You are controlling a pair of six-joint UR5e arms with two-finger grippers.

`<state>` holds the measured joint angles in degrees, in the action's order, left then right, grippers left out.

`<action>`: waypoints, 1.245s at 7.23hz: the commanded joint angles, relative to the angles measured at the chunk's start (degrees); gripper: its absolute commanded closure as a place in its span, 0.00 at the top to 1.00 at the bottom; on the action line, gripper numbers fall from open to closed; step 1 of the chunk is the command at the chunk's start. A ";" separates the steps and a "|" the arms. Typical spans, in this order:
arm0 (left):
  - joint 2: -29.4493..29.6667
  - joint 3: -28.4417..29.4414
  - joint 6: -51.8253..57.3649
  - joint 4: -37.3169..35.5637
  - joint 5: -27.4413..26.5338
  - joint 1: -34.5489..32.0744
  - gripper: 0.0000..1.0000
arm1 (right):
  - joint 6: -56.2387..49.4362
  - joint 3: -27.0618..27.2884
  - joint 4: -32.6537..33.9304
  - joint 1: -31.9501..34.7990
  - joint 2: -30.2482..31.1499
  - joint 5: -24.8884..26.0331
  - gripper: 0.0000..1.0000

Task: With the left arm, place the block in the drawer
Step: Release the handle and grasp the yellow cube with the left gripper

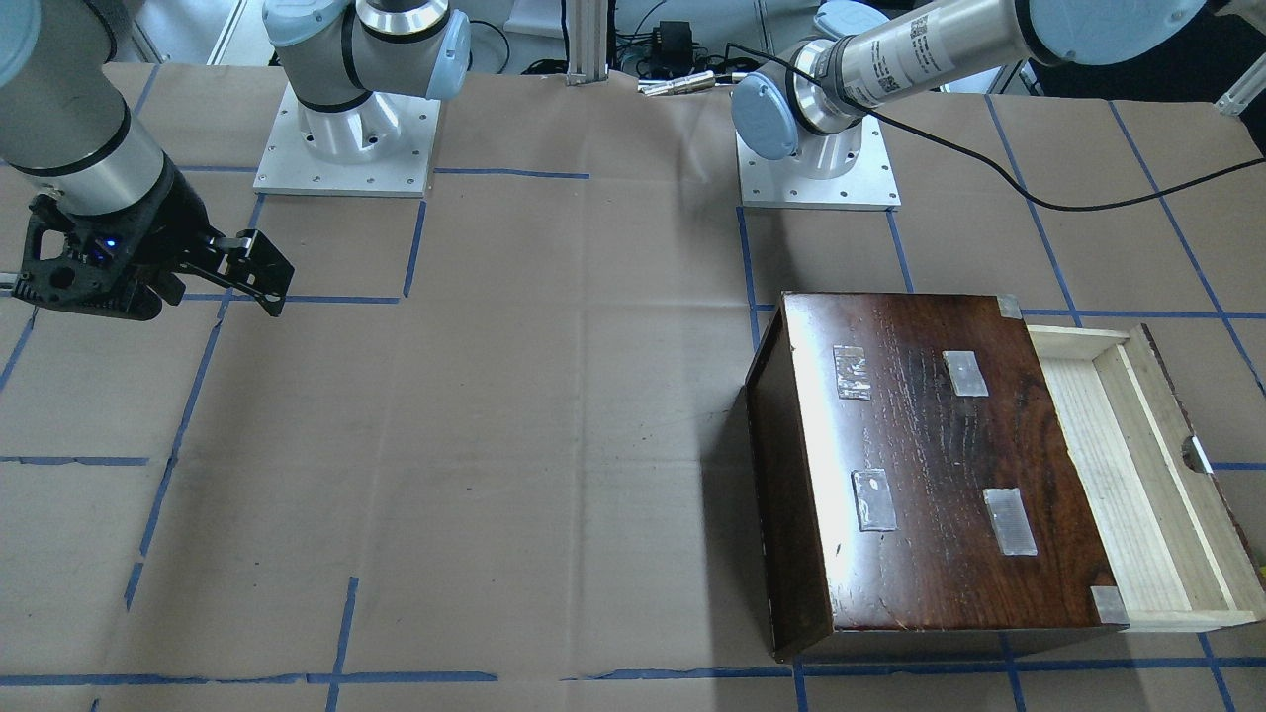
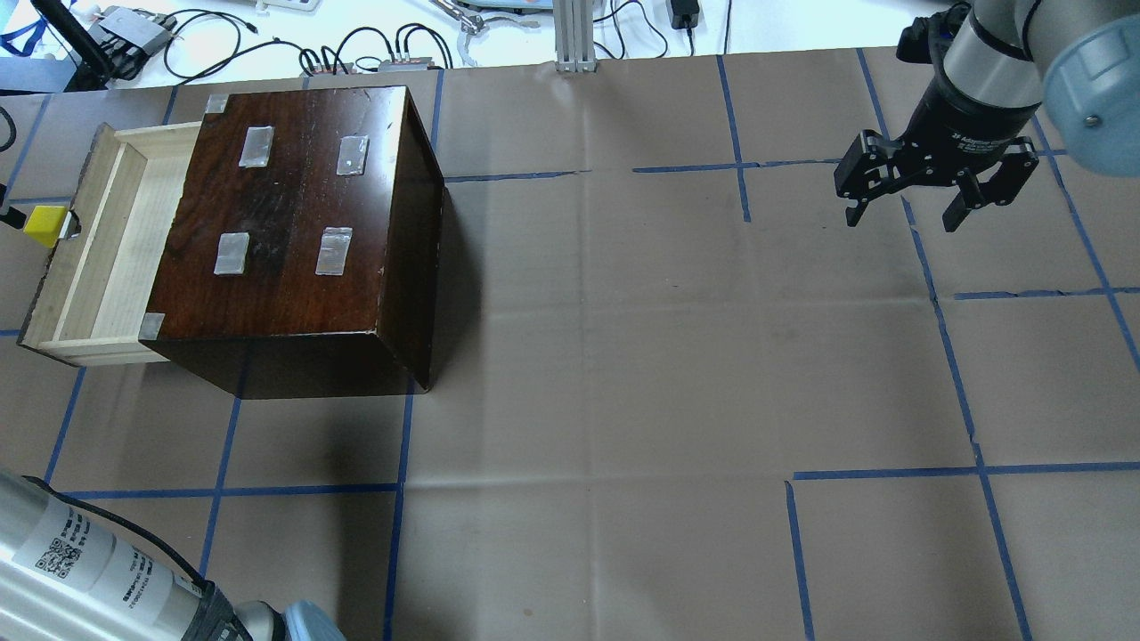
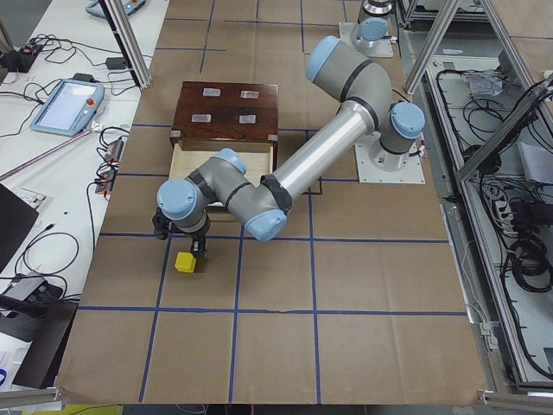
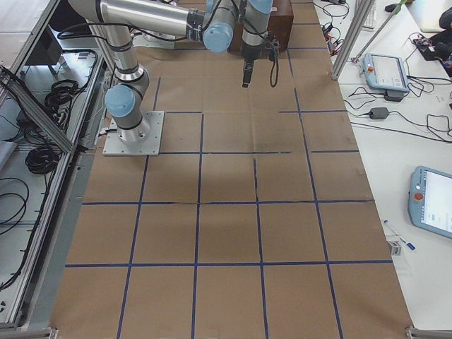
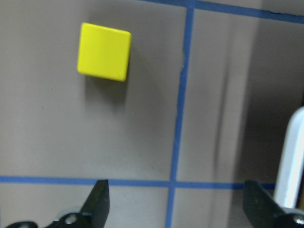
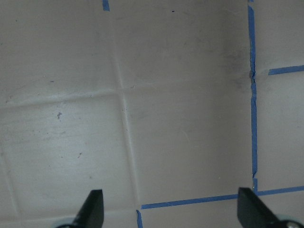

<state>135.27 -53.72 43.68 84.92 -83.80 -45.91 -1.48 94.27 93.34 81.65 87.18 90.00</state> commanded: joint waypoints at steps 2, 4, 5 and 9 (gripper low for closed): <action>9.64 10.54 2.46 -5.54 -0.05 -2.24 0.99 | -0.01 0.04 0.00 0.00 0.00 0.00 1.00; 11.32 10.91 4.21 -5.46 -0.05 -2.78 0.99 | -0.01 0.04 0.00 0.00 0.00 0.00 1.00; 12.11 10.91 4.66 -5.55 -0.13 -3.04 0.98 | -0.01 0.04 0.00 0.00 0.00 0.00 1.00; 14.13 10.39 6.07 -4.94 -4.67 -3.13 0.98 | -0.01 0.04 0.00 0.00 0.00 0.00 1.00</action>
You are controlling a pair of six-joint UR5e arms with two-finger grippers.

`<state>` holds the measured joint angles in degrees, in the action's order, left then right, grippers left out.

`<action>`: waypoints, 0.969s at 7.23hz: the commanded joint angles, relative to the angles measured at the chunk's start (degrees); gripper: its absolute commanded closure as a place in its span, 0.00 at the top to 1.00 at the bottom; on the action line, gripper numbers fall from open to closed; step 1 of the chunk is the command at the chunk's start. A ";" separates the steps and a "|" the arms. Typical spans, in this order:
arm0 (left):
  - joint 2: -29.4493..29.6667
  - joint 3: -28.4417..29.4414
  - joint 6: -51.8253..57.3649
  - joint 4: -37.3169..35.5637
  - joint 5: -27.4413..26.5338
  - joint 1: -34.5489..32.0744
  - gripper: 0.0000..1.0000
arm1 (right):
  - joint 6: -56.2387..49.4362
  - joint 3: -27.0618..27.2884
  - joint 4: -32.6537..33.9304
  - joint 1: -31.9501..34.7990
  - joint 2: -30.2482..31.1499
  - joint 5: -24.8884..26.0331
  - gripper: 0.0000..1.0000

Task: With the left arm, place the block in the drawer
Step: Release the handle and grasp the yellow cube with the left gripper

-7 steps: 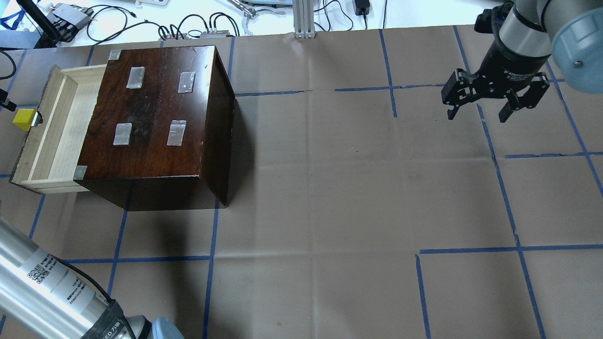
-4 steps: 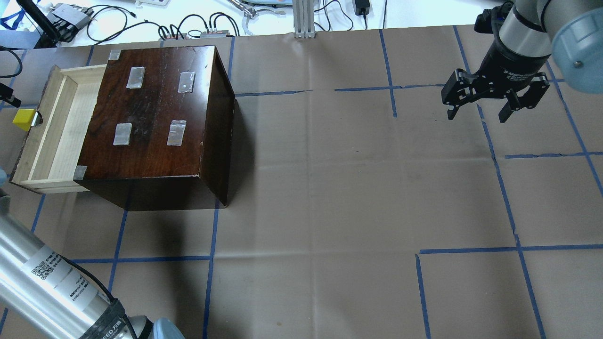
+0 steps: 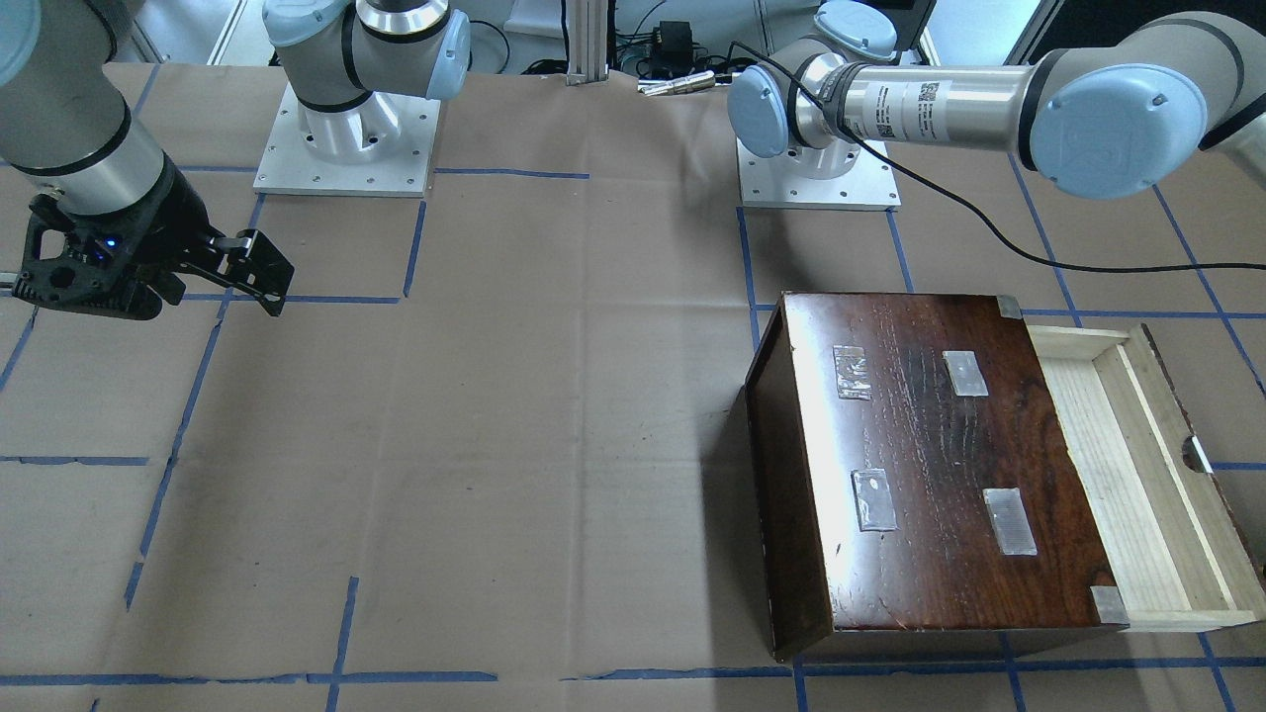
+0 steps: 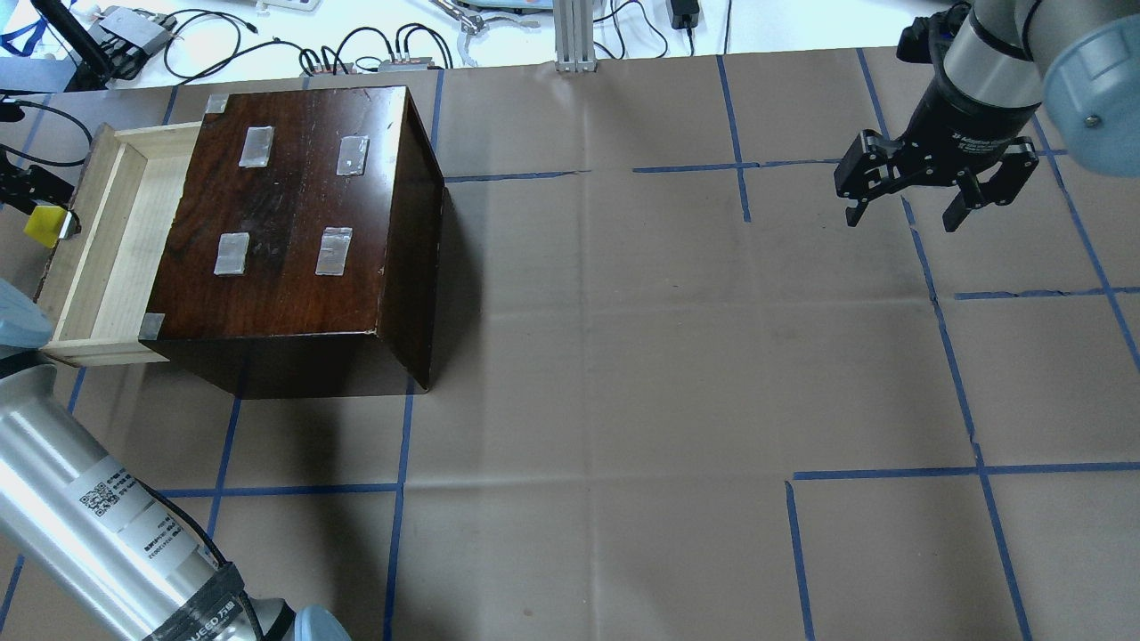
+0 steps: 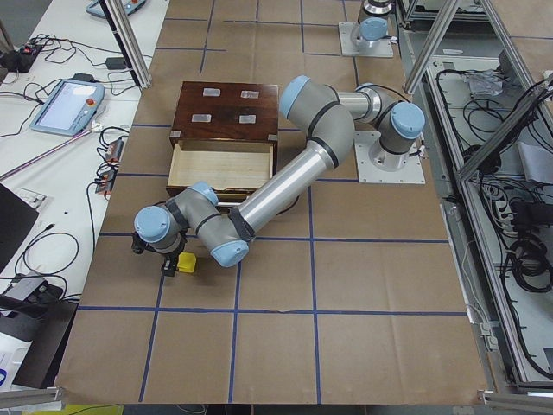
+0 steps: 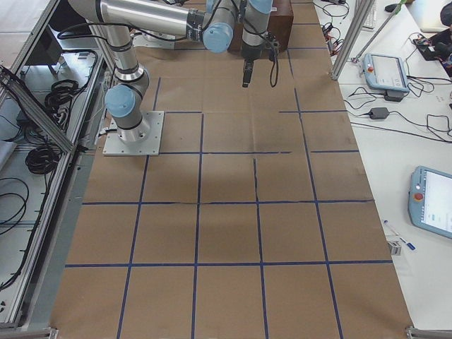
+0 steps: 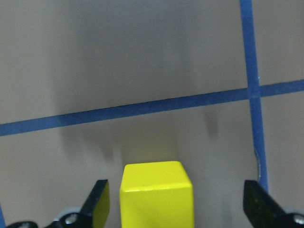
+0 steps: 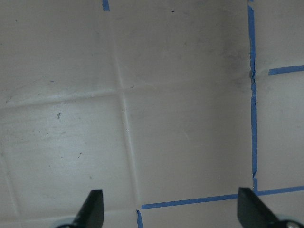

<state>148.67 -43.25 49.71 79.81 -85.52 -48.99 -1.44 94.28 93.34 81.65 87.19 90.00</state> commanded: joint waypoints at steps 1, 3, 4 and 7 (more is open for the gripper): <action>0.74 0.01 -0.14 0.17 -3.24 0.03 0.98 | -0.06 0.03 0.00 0.00 0.00 0.00 1.00; 0.92 0.19 -0.40 0.09 -2.63 0.03 0.96 | -0.06 -0.06 0.00 0.00 0.00 0.00 1.00; 1.00 0.19 -0.40 0.00 -2.54 0.03 0.88 | -0.06 0.03 0.00 0.00 0.00 0.00 1.00; 1.00 0.28 -0.67 -0.27 -2.46 0.03 0.62 | 0.03 -0.06 0.00 0.00 0.00 0.00 1.00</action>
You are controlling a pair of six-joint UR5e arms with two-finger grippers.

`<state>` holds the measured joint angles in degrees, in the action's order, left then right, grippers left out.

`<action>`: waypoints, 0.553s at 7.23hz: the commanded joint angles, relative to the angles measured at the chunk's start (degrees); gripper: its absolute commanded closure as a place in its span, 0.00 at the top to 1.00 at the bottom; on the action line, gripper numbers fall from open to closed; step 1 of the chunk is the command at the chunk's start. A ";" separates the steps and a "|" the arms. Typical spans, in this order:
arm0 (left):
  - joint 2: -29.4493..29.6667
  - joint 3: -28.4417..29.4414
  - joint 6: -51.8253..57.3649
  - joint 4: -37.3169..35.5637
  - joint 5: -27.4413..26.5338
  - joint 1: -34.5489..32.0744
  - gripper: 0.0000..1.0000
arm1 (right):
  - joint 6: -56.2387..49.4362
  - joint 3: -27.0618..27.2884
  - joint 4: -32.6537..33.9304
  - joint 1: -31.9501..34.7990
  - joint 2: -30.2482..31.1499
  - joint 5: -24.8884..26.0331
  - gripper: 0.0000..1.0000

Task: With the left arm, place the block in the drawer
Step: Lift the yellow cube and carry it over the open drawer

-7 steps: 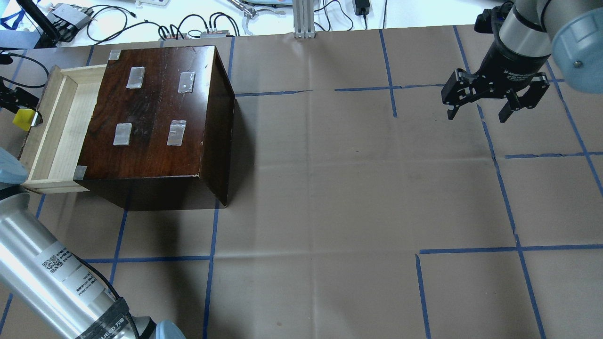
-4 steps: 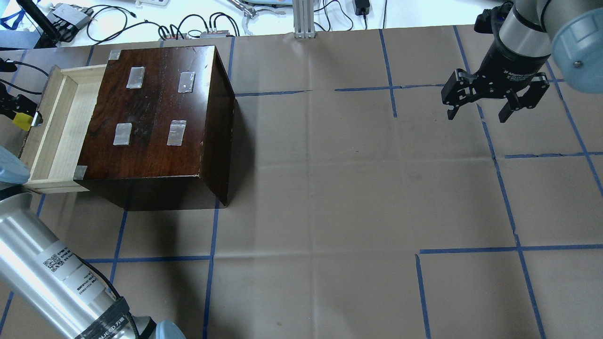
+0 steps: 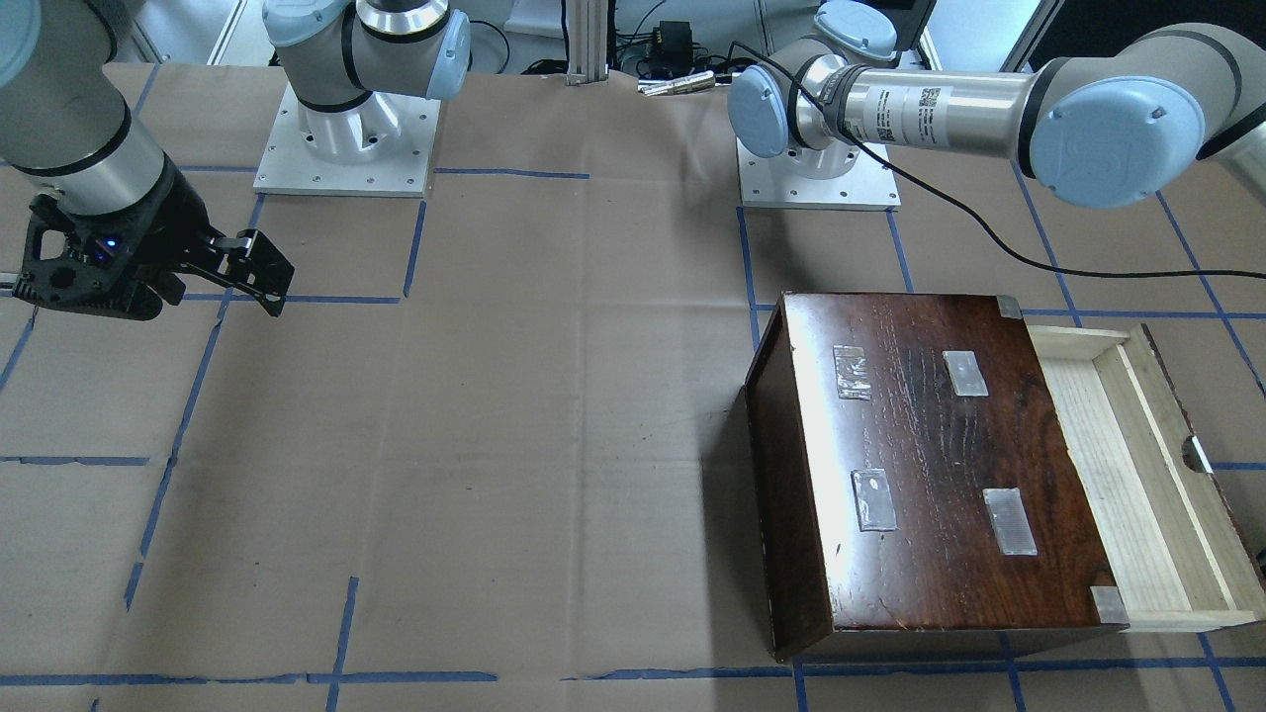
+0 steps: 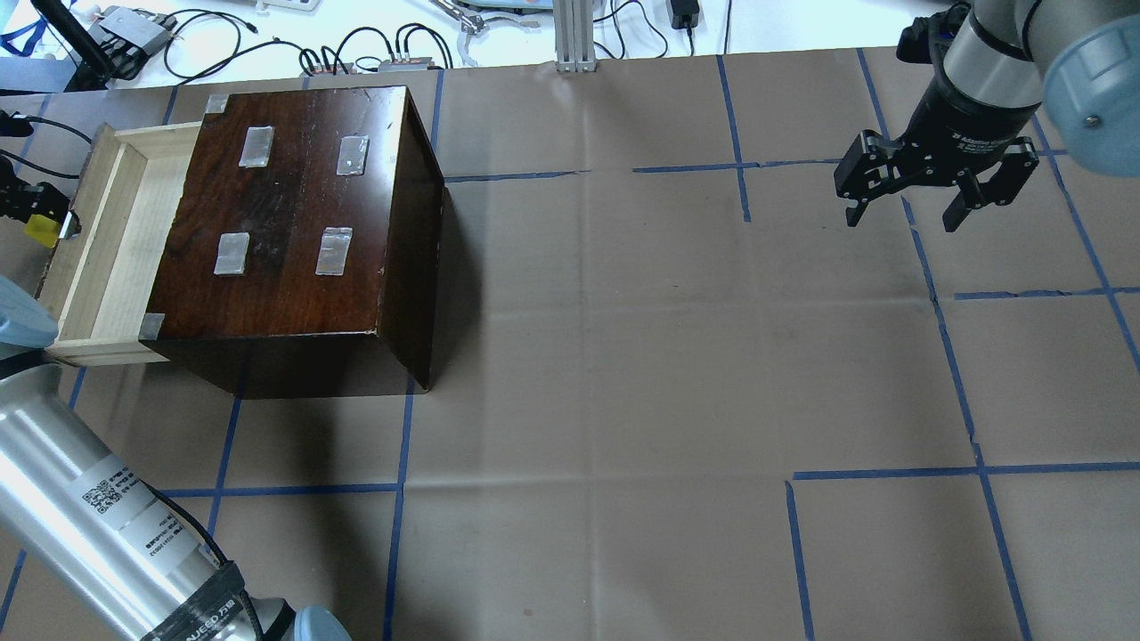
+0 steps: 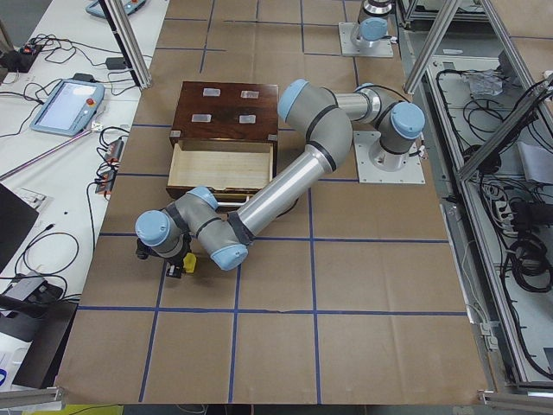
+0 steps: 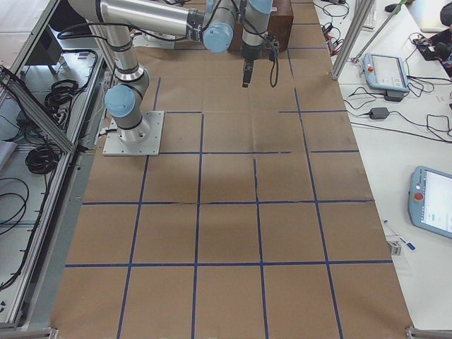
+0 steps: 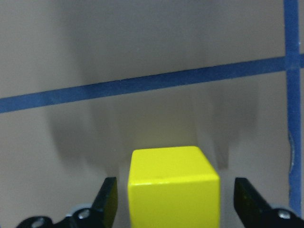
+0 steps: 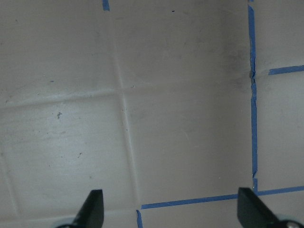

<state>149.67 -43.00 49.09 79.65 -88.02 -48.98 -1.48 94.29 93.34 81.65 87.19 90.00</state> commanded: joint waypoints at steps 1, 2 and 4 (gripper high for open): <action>-0.25 0.11 0.04 -0.11 -0.40 0.03 0.36 | -0.02 0.02 0.00 0.00 0.00 0.00 1.00; -0.87 0.11 -0.49 0.32 -0.75 0.03 0.17 | 0.07 -0.07 0.00 0.00 0.00 0.00 1.00; -6.11 0.20 -0.84 5.03 -0.75 -0.06 0.10 | 0.07 0.02 0.00 0.00 0.00 0.00 1.00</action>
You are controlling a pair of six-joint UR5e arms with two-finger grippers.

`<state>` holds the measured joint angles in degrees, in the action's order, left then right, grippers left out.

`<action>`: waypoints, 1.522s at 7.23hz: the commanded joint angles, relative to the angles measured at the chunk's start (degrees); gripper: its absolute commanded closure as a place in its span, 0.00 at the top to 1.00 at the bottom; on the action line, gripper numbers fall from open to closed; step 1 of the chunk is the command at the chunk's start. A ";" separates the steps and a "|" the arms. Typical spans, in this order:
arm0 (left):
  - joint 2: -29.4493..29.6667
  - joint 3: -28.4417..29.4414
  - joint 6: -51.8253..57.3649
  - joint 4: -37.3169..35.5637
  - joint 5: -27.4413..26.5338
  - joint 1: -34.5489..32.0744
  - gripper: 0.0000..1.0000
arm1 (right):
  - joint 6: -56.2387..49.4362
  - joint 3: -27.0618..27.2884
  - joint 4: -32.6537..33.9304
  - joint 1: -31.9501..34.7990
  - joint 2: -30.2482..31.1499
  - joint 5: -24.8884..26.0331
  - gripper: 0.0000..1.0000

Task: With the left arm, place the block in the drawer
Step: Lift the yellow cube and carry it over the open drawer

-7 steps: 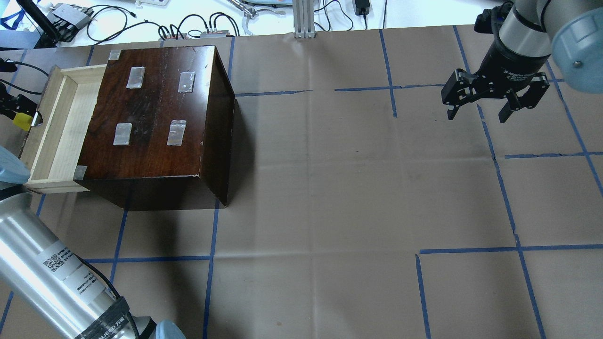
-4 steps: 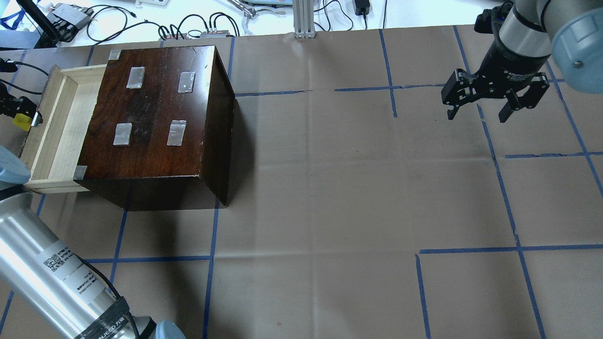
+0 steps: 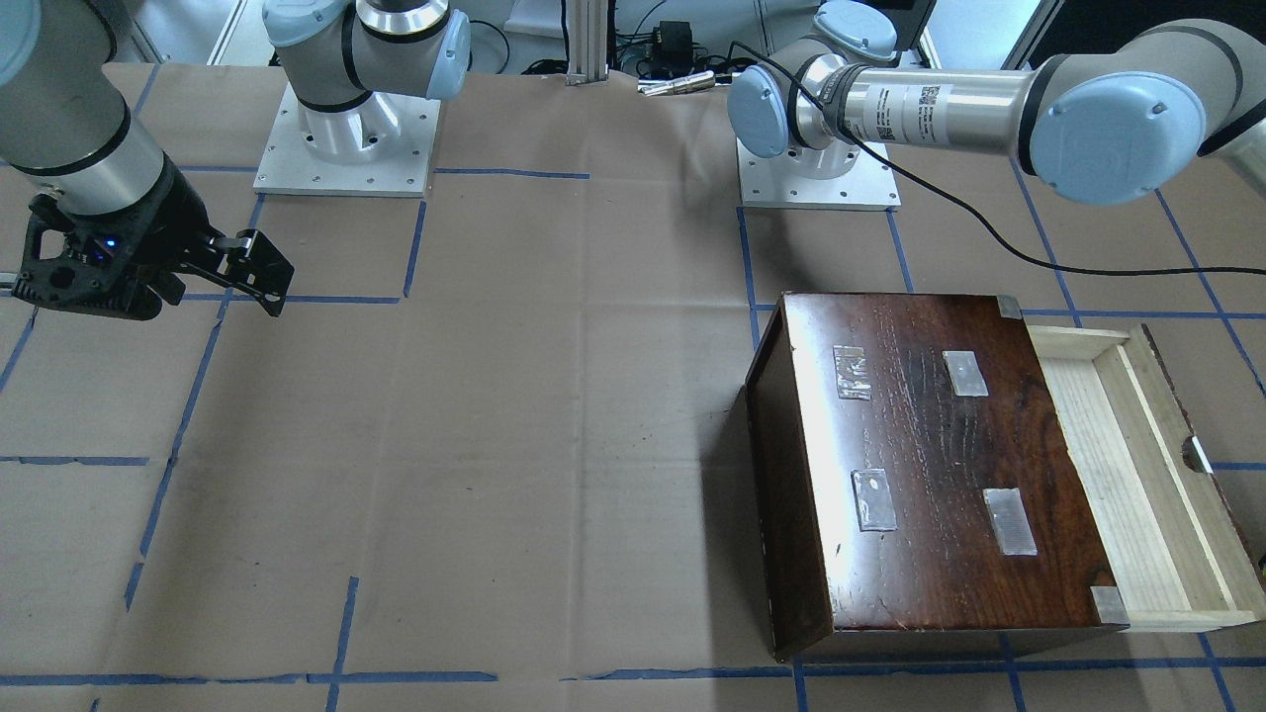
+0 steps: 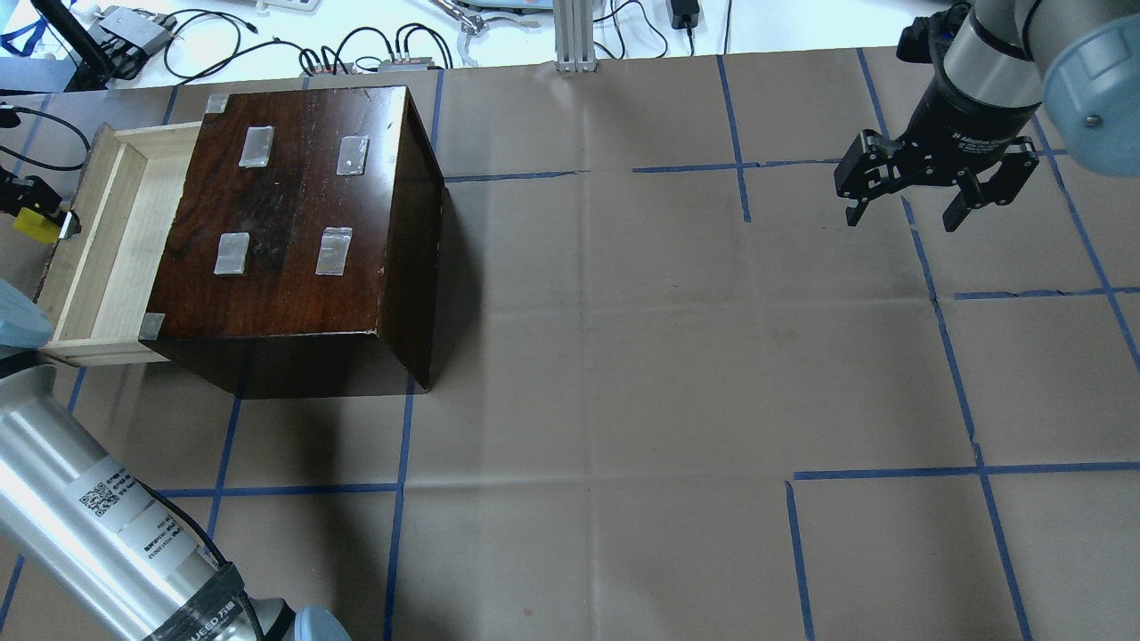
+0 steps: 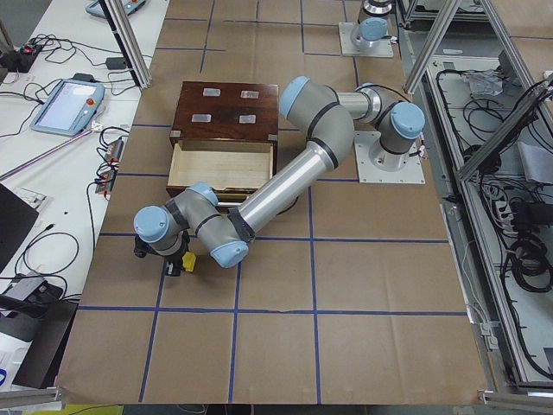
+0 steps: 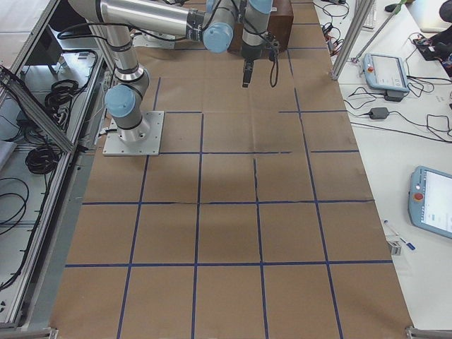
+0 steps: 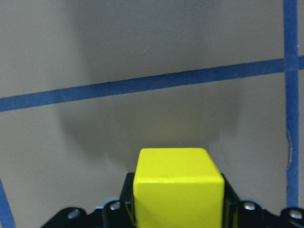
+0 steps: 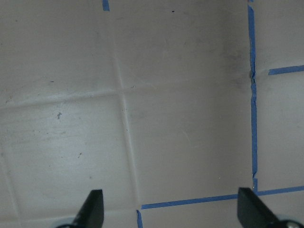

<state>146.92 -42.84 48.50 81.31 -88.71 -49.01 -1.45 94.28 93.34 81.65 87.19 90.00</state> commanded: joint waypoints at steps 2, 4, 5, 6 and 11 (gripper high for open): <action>-12.58 -0.32 -0.25 13.99 -0.06 -0.30 0.07 | 0.05 0.03 0.00 0.00 0.00 0.00 1.00; -19.70 -1.19 -0.51 27.34 0.63 -1.52 0.00 | 0.05 0.03 0.00 0.00 0.00 0.00 1.00; -22.00 -3.98 -1.12 28.97 0.56 -4.31 0.00 | 0.05 0.03 0.00 0.00 0.00 0.00 1.00; -24.98 -7.84 -6.79 28.82 0.21 -6.17 0.00 | 0.05 -0.06 0.00 0.00 0.00 0.00 1.00; -30.46 -30.80 -14.67 6.95 3.43 -10.14 0.00 | -0.04 0.03 0.00 0.00 0.00 0.00 1.00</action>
<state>116.51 -70.26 34.29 92.10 -87.24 -58.81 -1.46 94.29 93.34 81.65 87.19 90.00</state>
